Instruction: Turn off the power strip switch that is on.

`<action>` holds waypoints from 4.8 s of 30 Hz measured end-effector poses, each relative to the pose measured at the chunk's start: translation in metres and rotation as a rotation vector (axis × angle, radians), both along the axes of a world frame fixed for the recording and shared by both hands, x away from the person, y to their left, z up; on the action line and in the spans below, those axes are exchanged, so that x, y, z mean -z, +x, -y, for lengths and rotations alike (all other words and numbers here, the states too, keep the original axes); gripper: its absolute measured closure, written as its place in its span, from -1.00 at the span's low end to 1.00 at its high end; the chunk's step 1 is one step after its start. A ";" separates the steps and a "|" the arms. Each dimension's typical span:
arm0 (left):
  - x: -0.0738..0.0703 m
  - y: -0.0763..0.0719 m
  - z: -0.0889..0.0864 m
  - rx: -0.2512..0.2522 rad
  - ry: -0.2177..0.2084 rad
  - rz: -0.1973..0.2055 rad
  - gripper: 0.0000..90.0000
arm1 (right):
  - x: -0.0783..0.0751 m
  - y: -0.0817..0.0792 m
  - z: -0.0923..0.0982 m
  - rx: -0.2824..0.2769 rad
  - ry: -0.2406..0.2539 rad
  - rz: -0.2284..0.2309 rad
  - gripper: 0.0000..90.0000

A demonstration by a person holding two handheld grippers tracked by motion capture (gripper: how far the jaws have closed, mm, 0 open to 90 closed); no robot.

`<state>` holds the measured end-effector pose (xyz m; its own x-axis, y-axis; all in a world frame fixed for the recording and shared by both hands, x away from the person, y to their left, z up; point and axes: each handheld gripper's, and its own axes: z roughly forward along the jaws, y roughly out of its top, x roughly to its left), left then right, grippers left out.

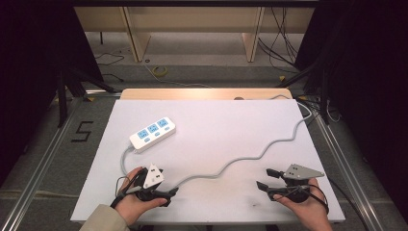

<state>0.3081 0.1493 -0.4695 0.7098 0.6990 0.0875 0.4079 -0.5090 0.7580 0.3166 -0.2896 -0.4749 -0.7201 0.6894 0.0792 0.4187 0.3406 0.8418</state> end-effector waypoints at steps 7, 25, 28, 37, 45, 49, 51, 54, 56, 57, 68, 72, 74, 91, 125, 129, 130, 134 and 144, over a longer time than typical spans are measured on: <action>-0.001 0.002 0.001 -0.004 -0.007 0.002 -0.52 | 0.000 0.000 0.000 -0.001 -0.002 0.001 -0.18; -0.012 0.012 -0.004 -0.064 0.019 -0.003 0.99 | 0.000 0.000 -0.001 -0.002 -0.004 -0.001 -0.18; -0.012 0.014 -0.004 -0.074 0.006 -0.025 0.99 | 0.000 0.000 0.000 -0.002 -0.006 -0.003 -0.18; -0.014 0.016 -0.002 -0.071 0.007 -0.041 0.99 | 0.000 0.000 0.000 0.001 -0.007 -0.001 -0.18; -0.016 0.020 -0.001 -0.072 0.019 -0.052 0.99 | 0.000 0.000 0.000 0.004 -0.007 0.001 -0.18; -0.017 0.023 -0.001 -0.079 0.025 -0.058 1.00 | 0.000 0.000 0.000 0.006 -0.007 0.003 -0.18; -0.017 0.024 -0.001 -0.084 0.025 -0.056 1.00 | 0.000 0.000 0.001 0.006 -0.009 0.004 -0.18; -0.019 0.028 -0.003 -0.096 0.026 -0.056 1.00 | 0.000 -0.001 0.001 0.011 -0.005 0.000 -0.18; -0.020 0.029 -0.004 -0.101 0.024 -0.056 1.00 | 0.000 0.000 0.000 0.009 -0.003 0.004 -0.18; -0.020 0.030 -0.005 -0.104 0.023 -0.057 1.00 | 0.000 0.000 0.000 0.007 -0.002 0.004 -0.18; -0.024 0.041 -0.010 -0.132 0.031 -0.055 1.00 | 0.000 0.000 0.001 0.011 -0.005 -0.001 -0.18; -0.025 0.044 -0.009 -0.132 0.036 -0.053 1.00 | 0.000 0.000 0.001 0.010 -0.005 -0.001 -0.18; -0.026 0.046 -0.009 -0.133 0.041 -0.054 1.00 | 0.000 0.000 0.001 0.012 -0.003 -0.002 -0.18; -0.029 0.062 -0.005 -0.137 0.058 -0.062 1.00 | 0.000 0.000 0.001 0.013 -0.005 -0.001 -0.18; -0.034 0.083 0.001 -0.162 0.090 -0.072 1.00 | 0.000 0.000 0.001 0.013 -0.007 0.000 -0.18; -0.035 0.086 0.003 -0.165 0.093 -0.072 1.00 | 0.000 0.000 0.001 0.015 -0.006 -0.001 -0.18; -0.035 0.086 0.003 -0.163 0.095 -0.072 1.00 | 0.000 0.000 0.001 0.015 -0.006 -0.001 -0.18; -0.037 0.089 0.004 -0.163 0.102 -0.074 1.00 | 0.000 0.000 0.001 0.012 -0.006 0.000 -0.18; -0.039 0.095 0.008 -0.160 0.110 -0.077 1.00 | 0.000 0.000 0.001 0.007 -0.008 -0.001 -0.18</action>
